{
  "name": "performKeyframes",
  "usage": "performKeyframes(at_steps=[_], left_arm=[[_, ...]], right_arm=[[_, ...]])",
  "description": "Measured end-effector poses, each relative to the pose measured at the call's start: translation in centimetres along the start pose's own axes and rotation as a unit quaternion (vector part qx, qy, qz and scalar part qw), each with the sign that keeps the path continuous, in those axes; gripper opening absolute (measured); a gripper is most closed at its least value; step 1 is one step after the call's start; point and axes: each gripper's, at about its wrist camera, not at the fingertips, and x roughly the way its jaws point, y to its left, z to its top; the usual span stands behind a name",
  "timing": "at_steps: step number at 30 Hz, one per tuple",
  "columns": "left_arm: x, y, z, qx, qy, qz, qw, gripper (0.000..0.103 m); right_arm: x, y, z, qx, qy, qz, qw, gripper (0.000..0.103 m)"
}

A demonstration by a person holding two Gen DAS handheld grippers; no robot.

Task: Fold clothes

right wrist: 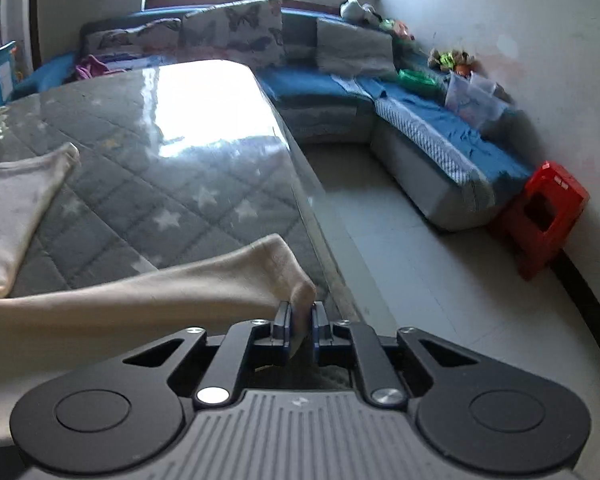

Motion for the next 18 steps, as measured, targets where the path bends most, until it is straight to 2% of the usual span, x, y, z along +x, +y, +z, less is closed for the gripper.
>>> performKeyframes(at_steps=[2, 7, 9, 11, 14, 16, 18], left_arm=[[-0.3, 0.2, 0.1, -0.003, 0.001, 0.004, 1.0000, 0.020], [-2.1, 1.3, 0.4, -0.013, -0.019, 0.037, 0.9991, 0.020], [-3.3, 2.3, 1.0, -0.015, -0.037, 0.071, 0.9966, 0.020], [-4.1, 3.8, 1.6, -0.021, -0.053, 0.121, 0.9910, 0.020], [-4.4, 6.9, 2.5, -0.054, -0.051, 0.186, 0.9798, 0.020], [-3.9, 8.4, 2.9, -0.054, -0.039, 0.228, 0.9715, 0.020], [-3.3, 9.1, 2.9, -0.047, -0.029, 0.232, 0.9712, 0.020]], right_arm=[[-0.3, 0.1, 0.3, 0.001, -0.006, -0.008, 1.000, 0.021], [-2.5, 1.3, 1.7, -0.021, -0.041, 0.005, 0.999, 0.025], [-3.6, 2.4, 2.4, -0.031, -0.054, 0.033, 0.998, 0.031], [-4.7, 3.7, 3.1, -0.042, -0.067, 0.063, 0.995, 0.034], [-5.8, 6.5, 3.7, -0.061, -0.075, 0.121, 0.988, 0.035], [-6.4, 8.5, 4.0, -0.078, -0.076, 0.157, 0.982, 0.036], [-6.7, 10.5, 4.0, -0.099, -0.075, 0.189, 0.974, 0.037]])
